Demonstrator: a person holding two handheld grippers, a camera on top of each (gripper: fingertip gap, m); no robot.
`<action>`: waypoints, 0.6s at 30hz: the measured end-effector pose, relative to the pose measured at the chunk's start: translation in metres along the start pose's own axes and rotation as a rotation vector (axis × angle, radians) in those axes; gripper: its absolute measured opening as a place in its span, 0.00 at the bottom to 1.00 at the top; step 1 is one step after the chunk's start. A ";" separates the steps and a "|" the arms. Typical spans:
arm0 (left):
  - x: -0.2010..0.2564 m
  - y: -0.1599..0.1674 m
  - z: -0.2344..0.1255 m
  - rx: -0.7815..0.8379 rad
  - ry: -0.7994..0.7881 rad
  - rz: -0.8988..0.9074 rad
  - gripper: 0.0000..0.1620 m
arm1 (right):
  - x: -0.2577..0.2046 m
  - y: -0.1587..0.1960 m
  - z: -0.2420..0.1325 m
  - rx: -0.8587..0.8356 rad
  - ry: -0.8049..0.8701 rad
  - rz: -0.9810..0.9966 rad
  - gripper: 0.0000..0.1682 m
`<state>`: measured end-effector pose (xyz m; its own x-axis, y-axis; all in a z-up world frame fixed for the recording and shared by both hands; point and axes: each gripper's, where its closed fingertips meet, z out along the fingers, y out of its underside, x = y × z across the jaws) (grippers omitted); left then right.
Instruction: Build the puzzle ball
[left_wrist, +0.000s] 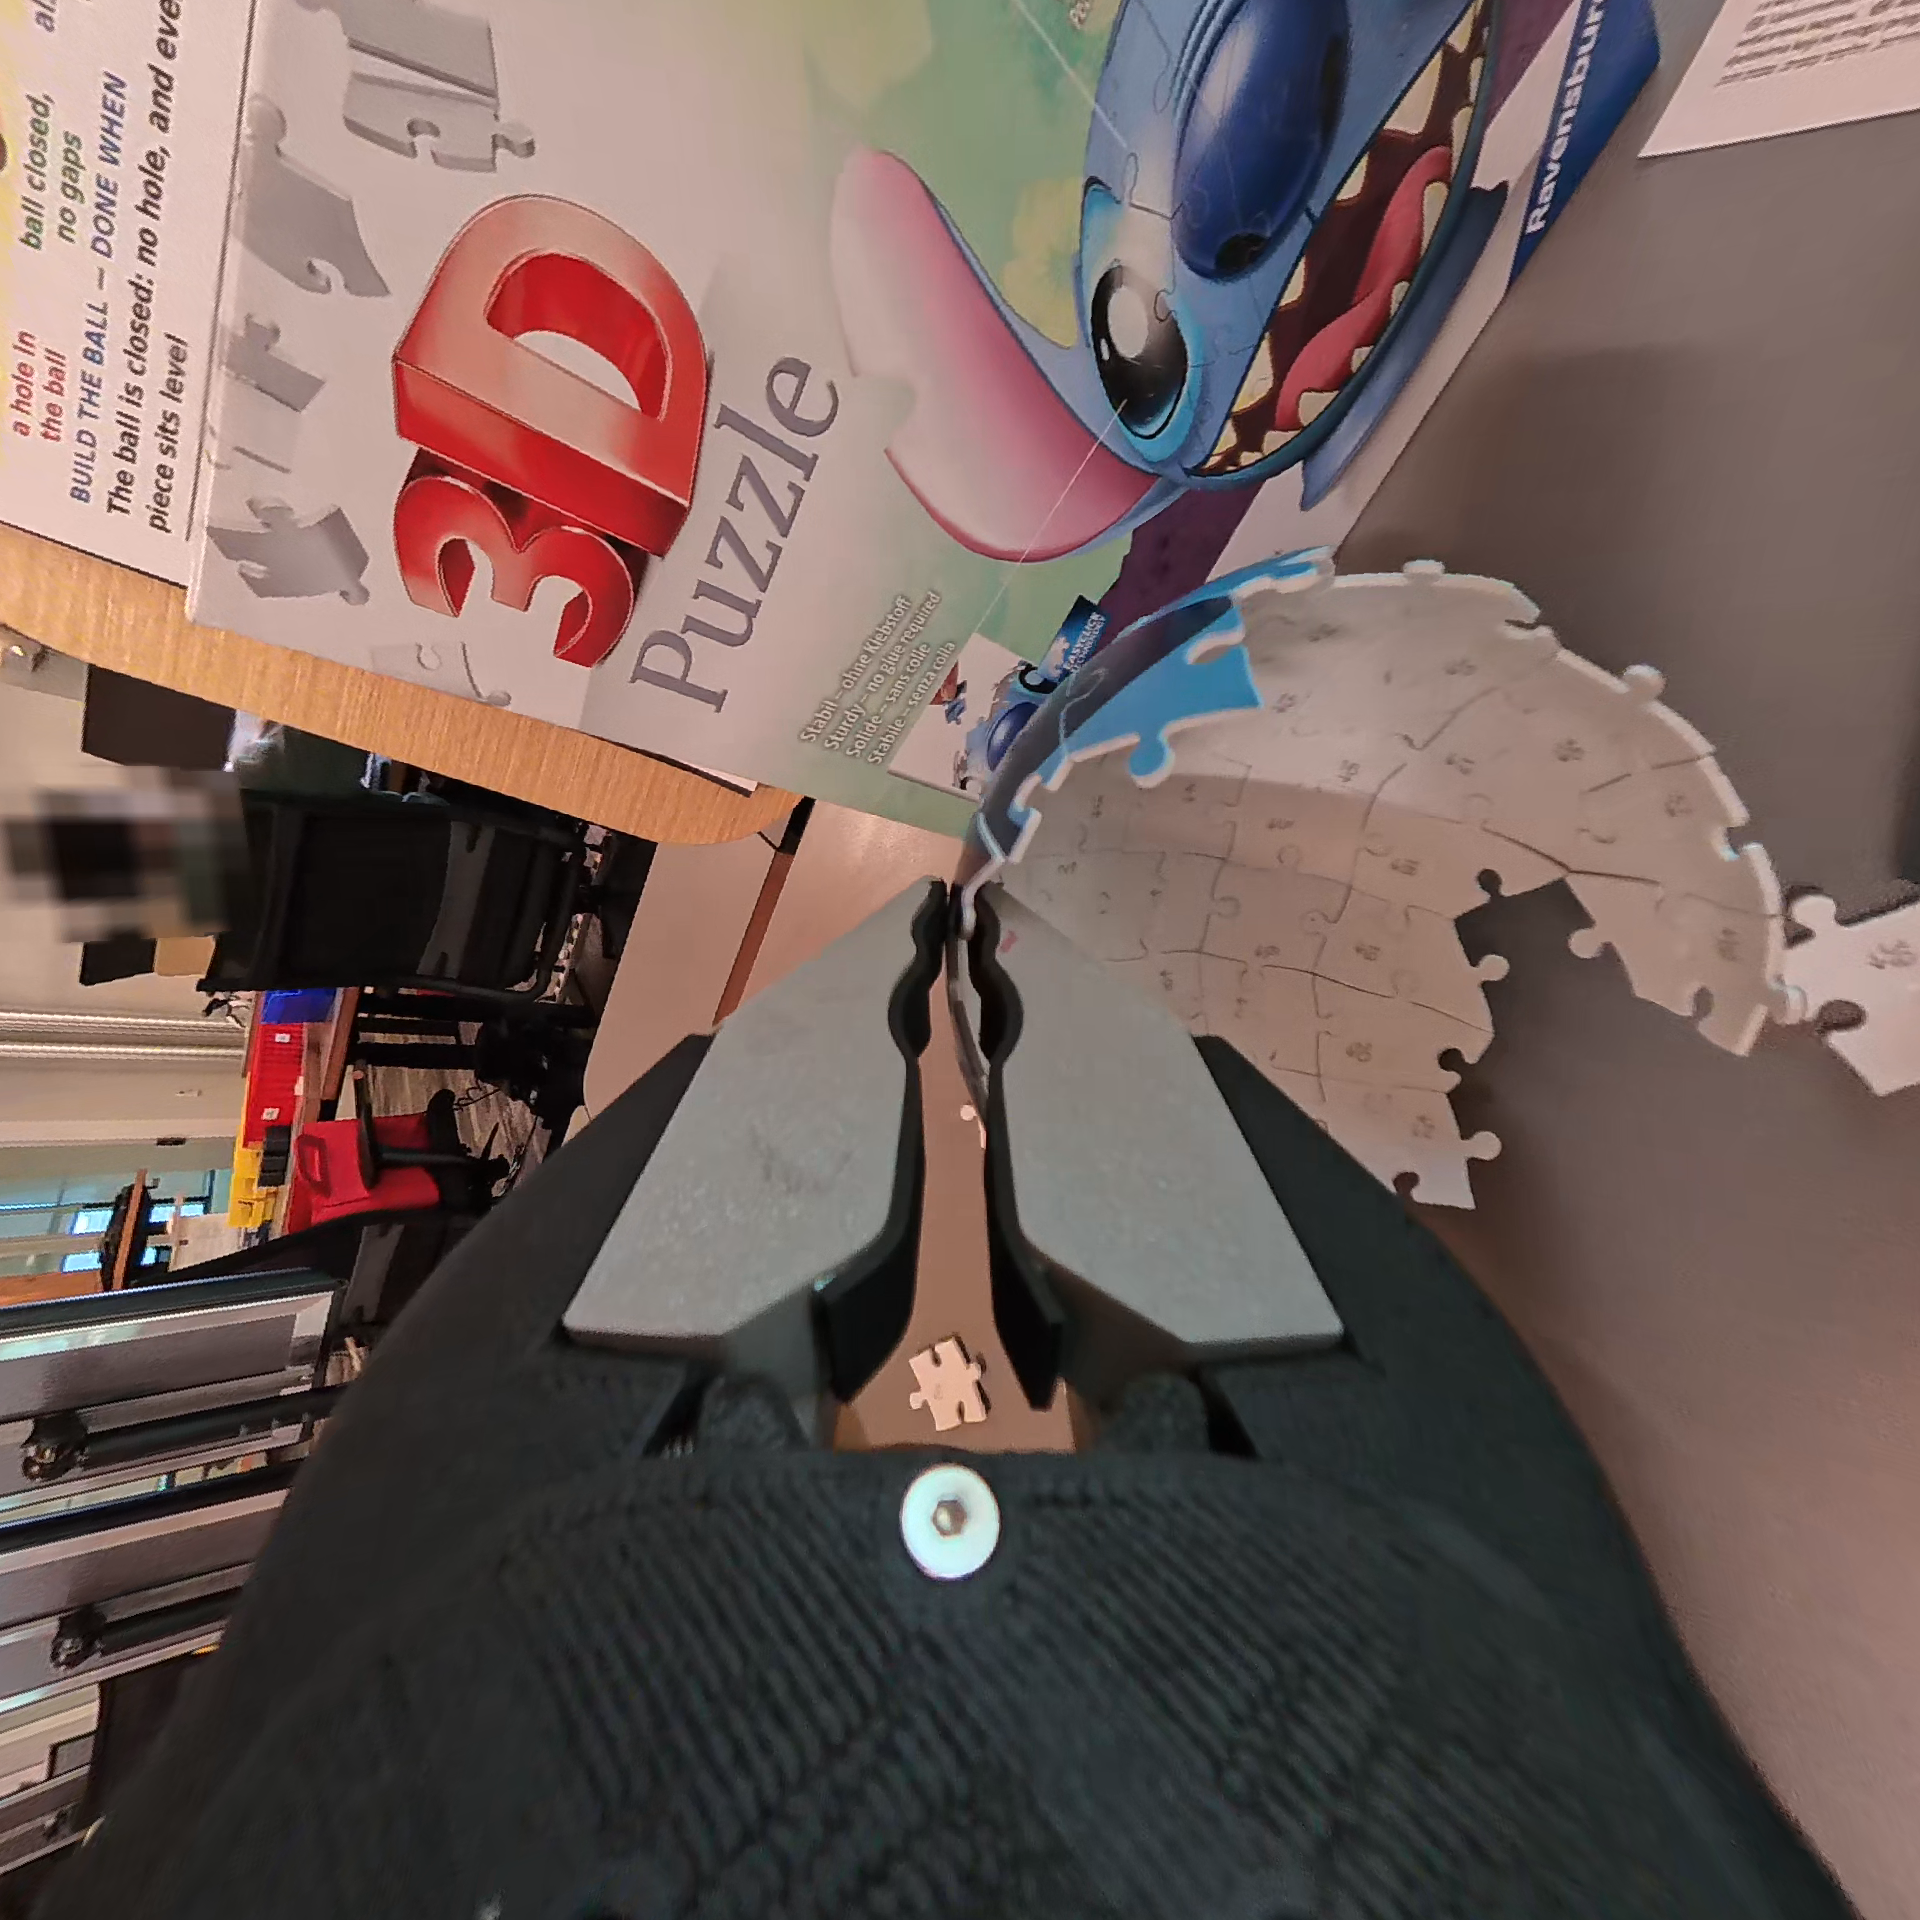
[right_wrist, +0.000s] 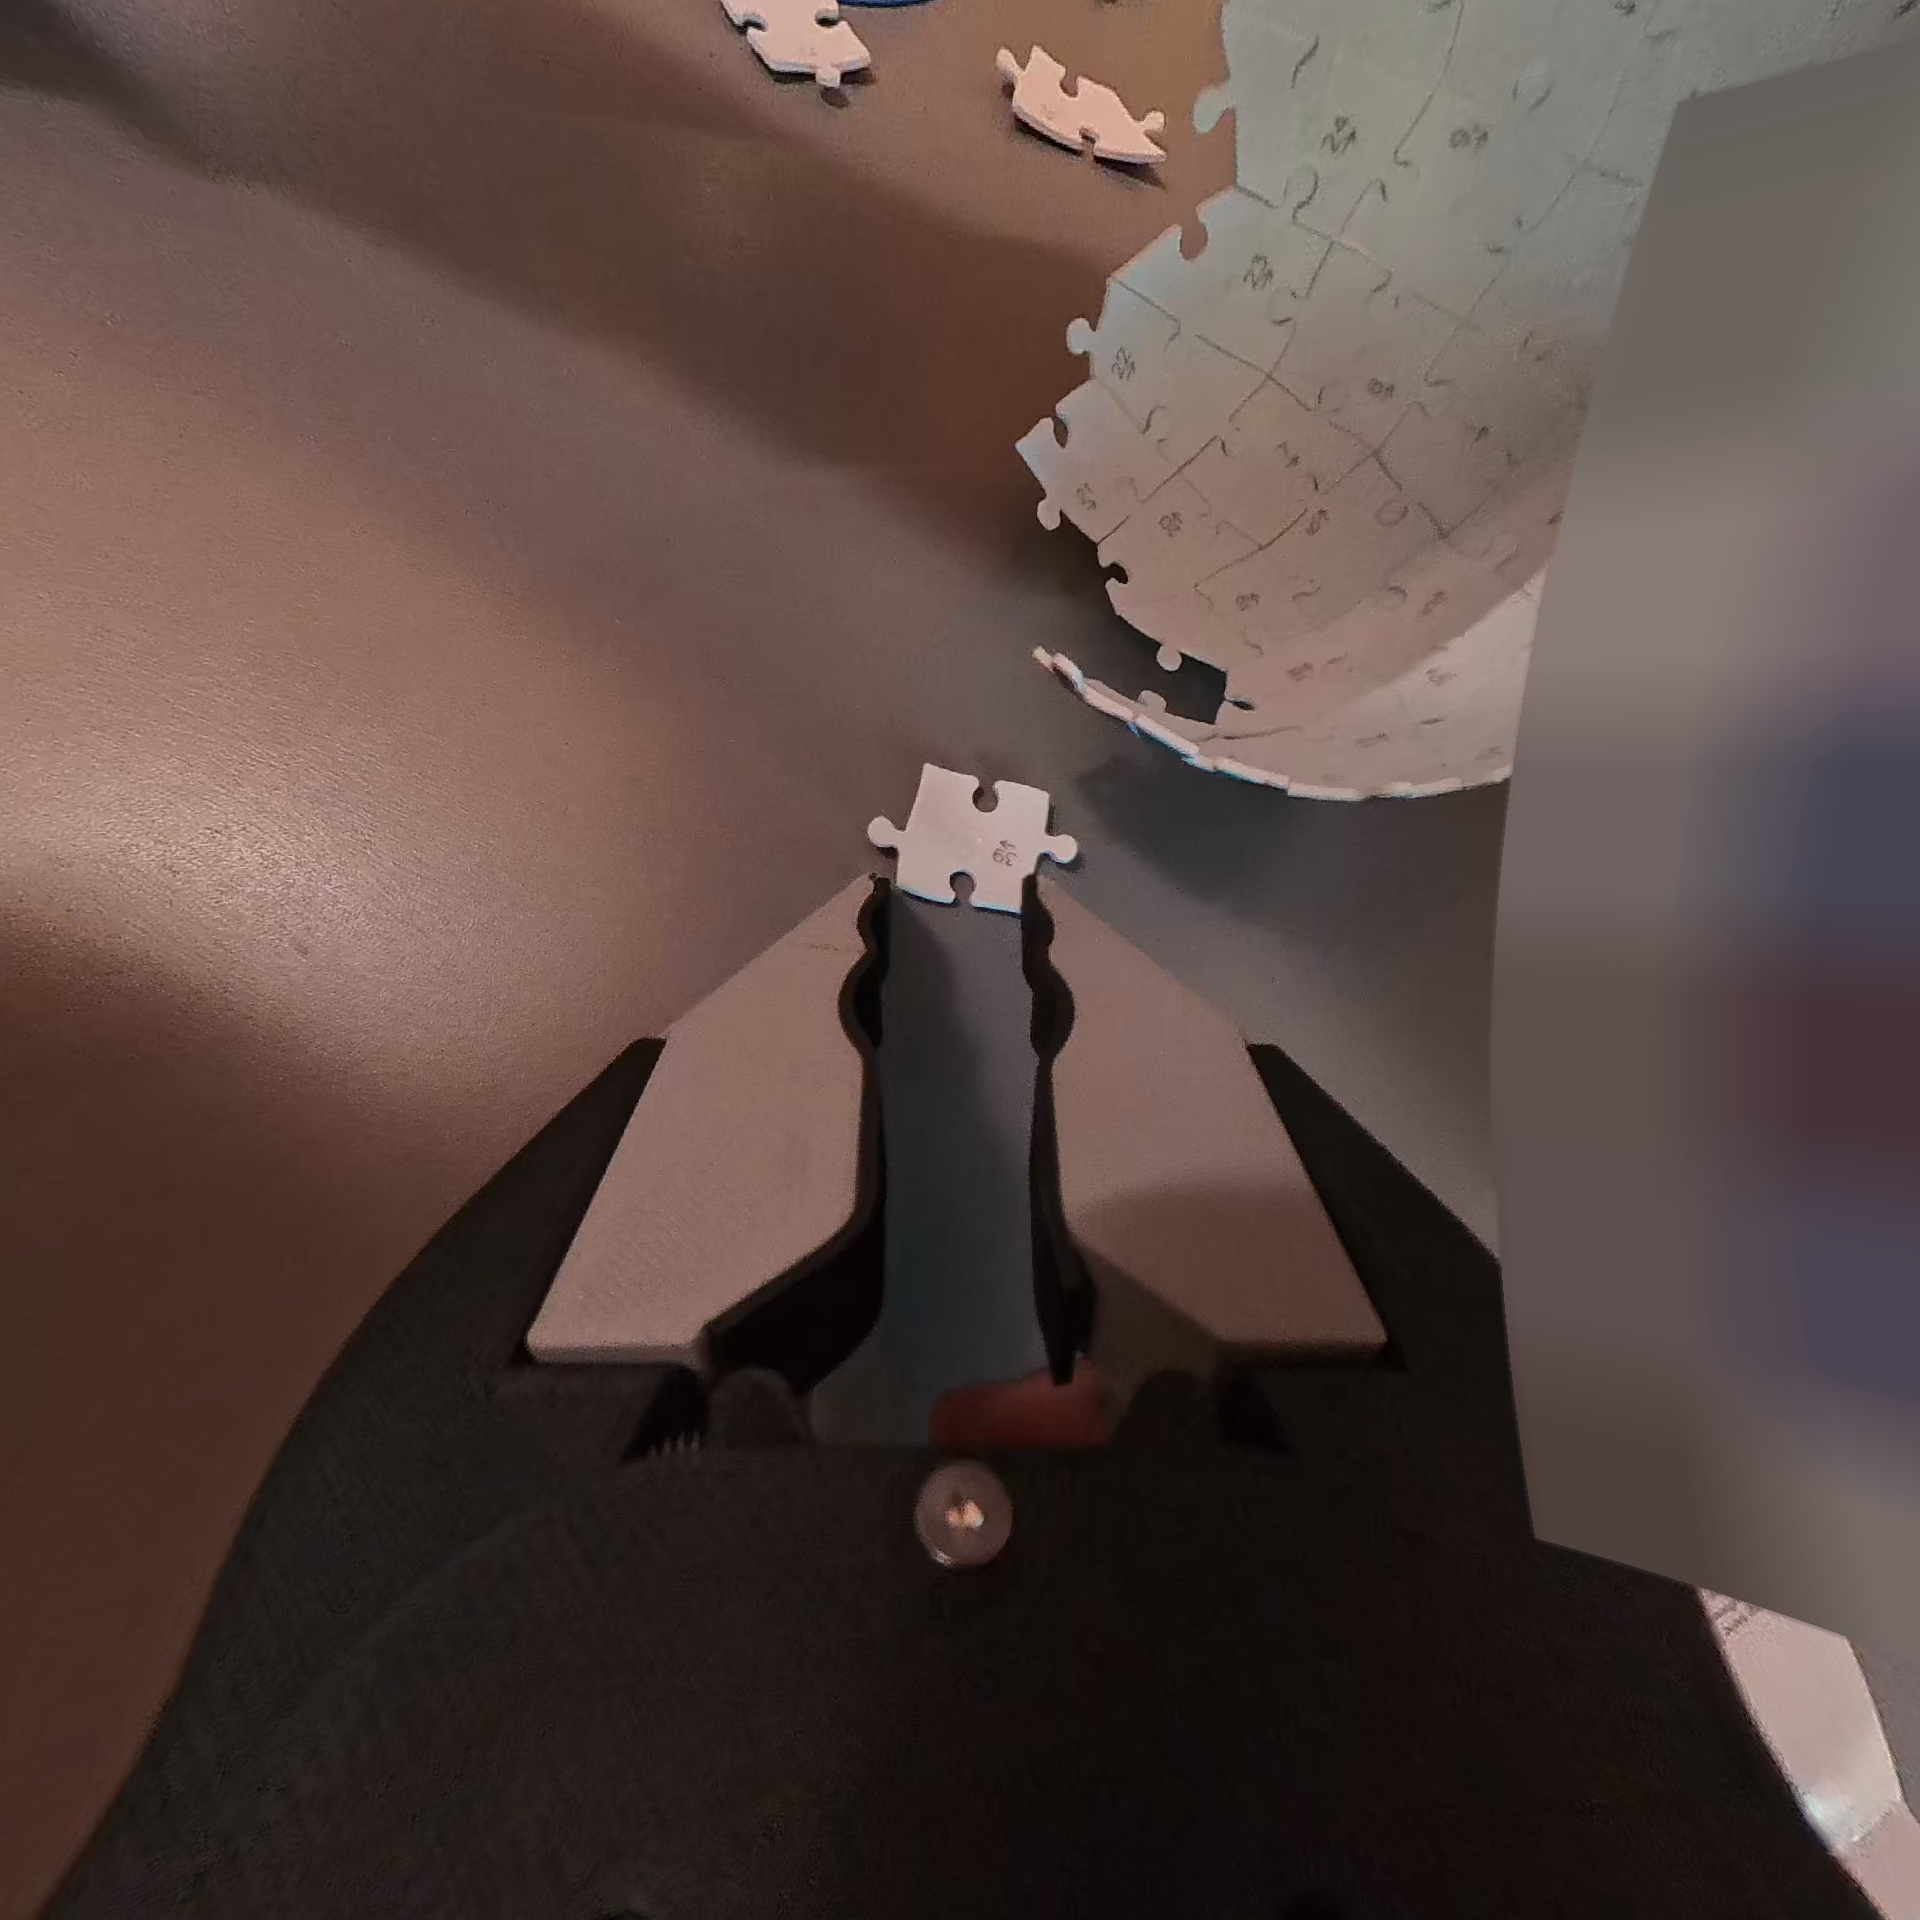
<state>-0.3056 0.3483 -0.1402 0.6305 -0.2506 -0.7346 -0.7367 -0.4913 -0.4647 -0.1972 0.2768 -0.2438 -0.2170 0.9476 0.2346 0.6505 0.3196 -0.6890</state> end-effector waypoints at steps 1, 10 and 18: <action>0.001 0.000 0.000 -0.001 -0.004 0.003 0.00 | -0.001 -0.001 0.000 -0.002 0.003 -0.007 0.14; 0.000 -0.005 0.003 0.015 -0.072 0.035 0.01 | 0.006 -0.001 0.005 -0.015 -0.004 0.028 0.18; -0.003 -0.005 0.007 0.030 -0.114 0.044 0.01 | 0.002 0.000 0.006 0.008 -0.062 0.053 0.07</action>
<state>-0.3050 0.3574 -0.1392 0.5667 -0.1746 -0.8052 -0.7712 -0.4565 -0.4437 -0.2023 0.2784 -0.2479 -0.2270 0.9614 0.1553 0.6566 0.2688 -0.7047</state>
